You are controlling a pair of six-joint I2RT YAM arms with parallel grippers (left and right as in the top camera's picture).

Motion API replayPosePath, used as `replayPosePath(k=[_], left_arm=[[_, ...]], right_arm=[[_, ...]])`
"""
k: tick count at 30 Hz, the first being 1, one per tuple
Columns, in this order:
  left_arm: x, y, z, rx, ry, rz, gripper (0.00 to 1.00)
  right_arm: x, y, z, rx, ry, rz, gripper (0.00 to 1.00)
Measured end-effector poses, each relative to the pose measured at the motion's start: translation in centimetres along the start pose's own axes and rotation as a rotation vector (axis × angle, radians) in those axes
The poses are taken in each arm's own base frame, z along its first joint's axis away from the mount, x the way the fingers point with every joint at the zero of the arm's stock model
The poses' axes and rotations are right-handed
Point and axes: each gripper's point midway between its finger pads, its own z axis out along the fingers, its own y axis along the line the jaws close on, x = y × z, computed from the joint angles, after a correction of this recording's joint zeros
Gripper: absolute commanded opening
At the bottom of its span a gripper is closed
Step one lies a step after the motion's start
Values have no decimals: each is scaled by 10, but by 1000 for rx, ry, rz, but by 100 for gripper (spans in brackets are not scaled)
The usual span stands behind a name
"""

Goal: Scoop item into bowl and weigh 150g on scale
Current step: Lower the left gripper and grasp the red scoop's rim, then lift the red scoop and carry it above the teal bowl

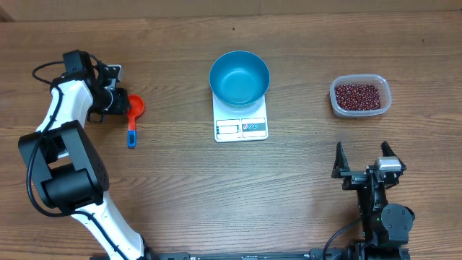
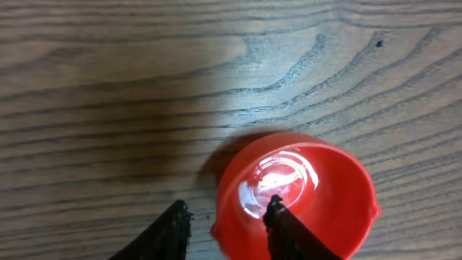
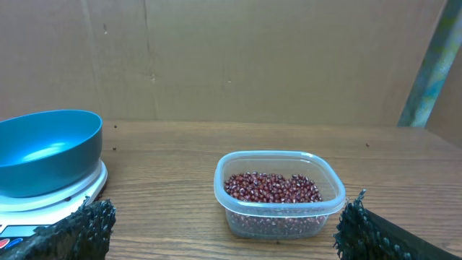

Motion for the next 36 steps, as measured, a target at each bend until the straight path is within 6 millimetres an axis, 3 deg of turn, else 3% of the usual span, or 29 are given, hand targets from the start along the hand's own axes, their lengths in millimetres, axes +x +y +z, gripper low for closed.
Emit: replayPosePath(k=[12,14,23,26,31,33,36], left_arm=[[7,2,12,-10,31,-52,13],[6,2,13,-10,31,-57,4],[-2,-5,11,-13,17,-127,4],[-11,-7,-1,-12,21,-219,4],[-48,-17,-38,-3,-31,-361,4],[-65,-29,-57,7,-66,-382,4],[-97,-63,-91,37,-159,-350,4]], right_arm=[[0,0,0,0,0,0,100],[0,0,0,0,0,0,100],[0,0,0,0,0,0,100],[0,0,0,0,0,0,100],[0,0,0,0,0,0,100],[0,0,0,0,0,0,100],[0,0,0,0,-1,0,100]])
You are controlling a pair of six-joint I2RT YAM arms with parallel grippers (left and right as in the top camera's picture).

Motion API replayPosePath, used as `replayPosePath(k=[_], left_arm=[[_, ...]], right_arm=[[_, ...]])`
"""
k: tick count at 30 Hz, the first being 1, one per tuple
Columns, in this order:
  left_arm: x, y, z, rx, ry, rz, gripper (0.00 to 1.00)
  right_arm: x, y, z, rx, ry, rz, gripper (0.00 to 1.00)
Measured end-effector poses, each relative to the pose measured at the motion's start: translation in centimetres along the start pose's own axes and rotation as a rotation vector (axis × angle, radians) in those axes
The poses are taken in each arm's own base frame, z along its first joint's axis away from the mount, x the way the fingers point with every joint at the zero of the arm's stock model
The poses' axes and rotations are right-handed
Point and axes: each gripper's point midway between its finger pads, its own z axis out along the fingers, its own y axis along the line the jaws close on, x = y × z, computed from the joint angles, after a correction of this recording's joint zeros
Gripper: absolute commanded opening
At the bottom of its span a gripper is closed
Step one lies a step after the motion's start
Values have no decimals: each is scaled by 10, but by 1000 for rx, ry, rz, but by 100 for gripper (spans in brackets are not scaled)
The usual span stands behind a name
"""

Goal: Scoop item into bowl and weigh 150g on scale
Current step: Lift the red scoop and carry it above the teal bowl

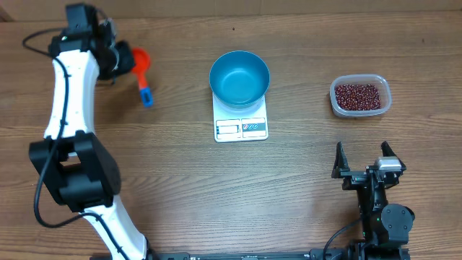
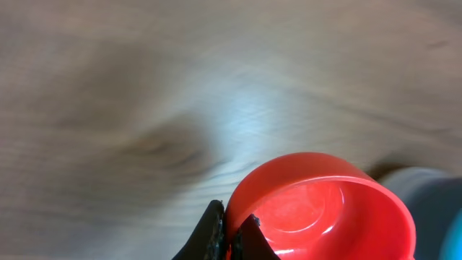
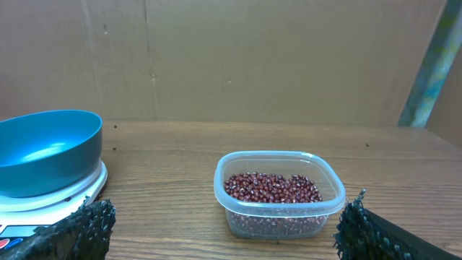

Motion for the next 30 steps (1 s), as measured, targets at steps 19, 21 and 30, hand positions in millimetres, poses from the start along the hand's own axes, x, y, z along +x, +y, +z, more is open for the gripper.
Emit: replayPosePath(k=[19,21,30], left_arm=[[62,-233,-112,327,-56,45,4],[72,-245,-114,351,-25,4,4],[109,-264,-117,380,131,-160,4]], right_arm=[[0,0,0,0,1,0,100],[0,0,0,0,0,0,100],[0,0,0,0,0,0,100]])
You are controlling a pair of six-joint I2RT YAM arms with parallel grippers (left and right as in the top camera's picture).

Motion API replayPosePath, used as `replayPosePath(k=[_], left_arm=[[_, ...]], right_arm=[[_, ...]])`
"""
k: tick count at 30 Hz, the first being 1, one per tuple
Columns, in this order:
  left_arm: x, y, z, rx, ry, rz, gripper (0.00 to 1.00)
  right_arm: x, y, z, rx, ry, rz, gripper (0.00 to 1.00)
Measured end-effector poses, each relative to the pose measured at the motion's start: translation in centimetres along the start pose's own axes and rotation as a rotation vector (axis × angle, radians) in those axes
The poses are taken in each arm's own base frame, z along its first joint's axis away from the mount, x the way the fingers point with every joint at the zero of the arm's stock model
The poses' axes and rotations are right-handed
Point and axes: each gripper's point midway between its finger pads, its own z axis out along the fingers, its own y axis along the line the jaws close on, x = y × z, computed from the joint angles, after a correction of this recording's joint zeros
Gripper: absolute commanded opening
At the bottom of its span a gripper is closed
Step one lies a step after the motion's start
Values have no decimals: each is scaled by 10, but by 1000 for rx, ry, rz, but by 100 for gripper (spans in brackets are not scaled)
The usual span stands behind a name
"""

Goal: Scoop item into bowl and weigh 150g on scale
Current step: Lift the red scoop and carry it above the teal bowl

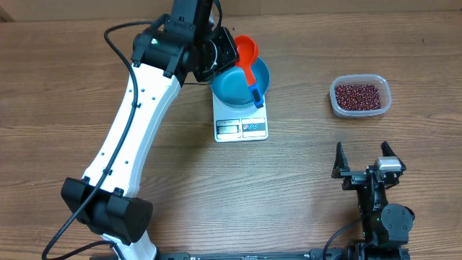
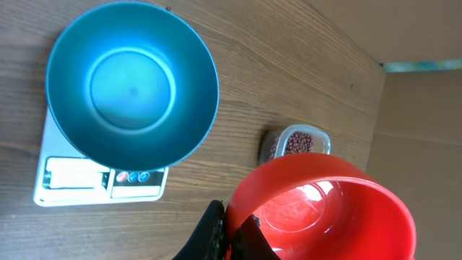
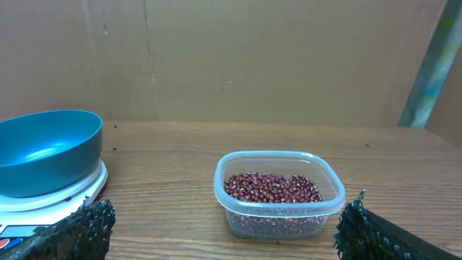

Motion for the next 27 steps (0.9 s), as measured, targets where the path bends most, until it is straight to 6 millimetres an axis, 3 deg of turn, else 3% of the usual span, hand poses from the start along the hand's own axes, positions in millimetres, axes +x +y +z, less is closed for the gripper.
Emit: replayPosePath(k=[14,18,27], left_arm=[[11,-9,3,16,28,-81,4],[8,-14,3,37,14,-83,4],[-2,-22,2,66,-26,-110,4]], right_arm=[[0,2,0,-11,-1,1,100],[-1,7,0,-42,-4,88,100],[-6,41,-5,-242,12,293,100]])
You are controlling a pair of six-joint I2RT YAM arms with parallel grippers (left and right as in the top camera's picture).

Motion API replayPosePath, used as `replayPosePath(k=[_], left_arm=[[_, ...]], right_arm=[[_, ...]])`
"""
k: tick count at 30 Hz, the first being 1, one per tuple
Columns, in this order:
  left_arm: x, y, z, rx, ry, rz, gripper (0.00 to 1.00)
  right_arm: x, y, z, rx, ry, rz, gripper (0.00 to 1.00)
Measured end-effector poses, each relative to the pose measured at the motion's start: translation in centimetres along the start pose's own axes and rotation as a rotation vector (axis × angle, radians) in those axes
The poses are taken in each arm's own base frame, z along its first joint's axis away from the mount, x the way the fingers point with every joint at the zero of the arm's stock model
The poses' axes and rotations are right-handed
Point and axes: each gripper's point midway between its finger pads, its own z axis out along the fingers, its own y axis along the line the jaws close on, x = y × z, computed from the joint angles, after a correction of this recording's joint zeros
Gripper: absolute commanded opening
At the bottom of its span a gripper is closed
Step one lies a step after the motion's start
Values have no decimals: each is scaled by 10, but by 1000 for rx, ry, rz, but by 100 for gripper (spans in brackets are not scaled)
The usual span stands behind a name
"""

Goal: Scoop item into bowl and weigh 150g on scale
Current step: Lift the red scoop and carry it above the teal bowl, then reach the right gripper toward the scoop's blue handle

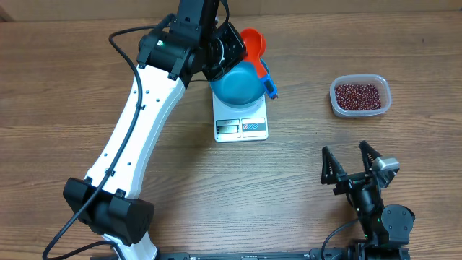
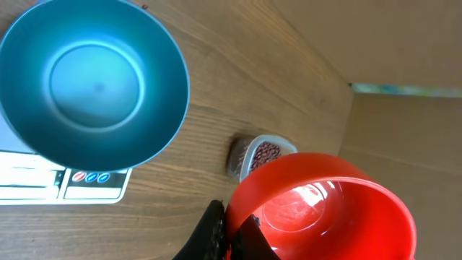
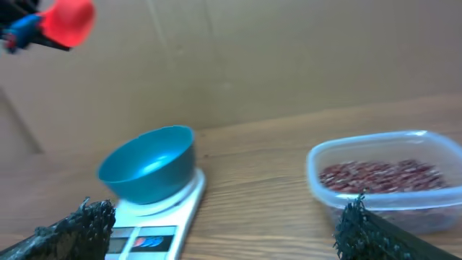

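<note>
A red scoop with a blue handle hangs in the air over the right rim of the blue bowl; my left gripper is shut on the scoop's rim. The scoop is empty. The bowl sits on a white scale and is empty. A clear tub of red beans stands at the right, also seen small in the left wrist view as the tub. My right gripper is open near the front right, facing the scale and tub.
The left arm reaches across the table from the front left to the bowl. Cardboard walls stand behind the table.
The scoop in my left gripper has shifted slightly right, now past the bowl's right rim. My right arm has turned left, so the scale sits in the middle of its view.
My left gripper stood open around the scoop's rim at the far left of the table. Then it was shut on the rim and held the scoop up at the back left. Later the scoop was above the bowl, and now slightly right of it.
</note>
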Motion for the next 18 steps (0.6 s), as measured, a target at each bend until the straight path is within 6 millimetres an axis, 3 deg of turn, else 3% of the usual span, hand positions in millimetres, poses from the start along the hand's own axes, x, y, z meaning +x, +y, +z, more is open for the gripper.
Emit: replayPosePath(k=[3,9,14,18], left_arm=[[-4,-5,0,18,-16,3,4],[-5,-6,0,24,-23,-28,4],[-6,-6,0,26,-24,-75,4],[-5,-5,0,21,-19,-142,4]], right_arm=[[-8,14,0,-60,30,80,100],[-58,54,5,-220,80,153,100],[-99,86,23,-375,172,186,100],[-111,96,41,-412,333,302,100]])
